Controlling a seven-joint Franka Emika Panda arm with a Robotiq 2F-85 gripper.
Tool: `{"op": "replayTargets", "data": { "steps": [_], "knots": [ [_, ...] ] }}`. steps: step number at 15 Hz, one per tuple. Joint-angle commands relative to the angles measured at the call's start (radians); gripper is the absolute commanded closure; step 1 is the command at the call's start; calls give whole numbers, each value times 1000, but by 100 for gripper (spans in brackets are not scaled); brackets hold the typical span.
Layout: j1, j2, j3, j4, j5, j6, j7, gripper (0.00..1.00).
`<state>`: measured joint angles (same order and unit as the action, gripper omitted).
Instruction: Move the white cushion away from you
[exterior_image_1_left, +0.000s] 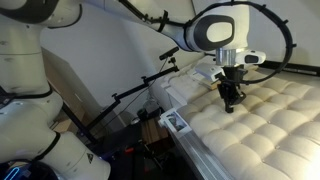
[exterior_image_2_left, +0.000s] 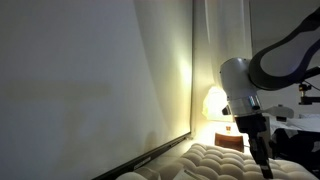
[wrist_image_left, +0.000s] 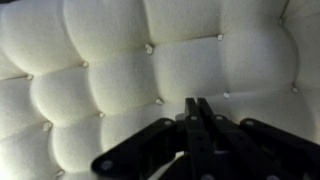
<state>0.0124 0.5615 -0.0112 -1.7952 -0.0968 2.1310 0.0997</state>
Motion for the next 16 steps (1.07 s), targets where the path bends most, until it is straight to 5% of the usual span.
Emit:
{"op": "replayTargets", "data": {
  "steps": [1,16],
  "knots": [
    [11,37,-9,57,0,-32,-2,91],
    [37,64,-45,198,-24,-117,58,91]
  ]
}}
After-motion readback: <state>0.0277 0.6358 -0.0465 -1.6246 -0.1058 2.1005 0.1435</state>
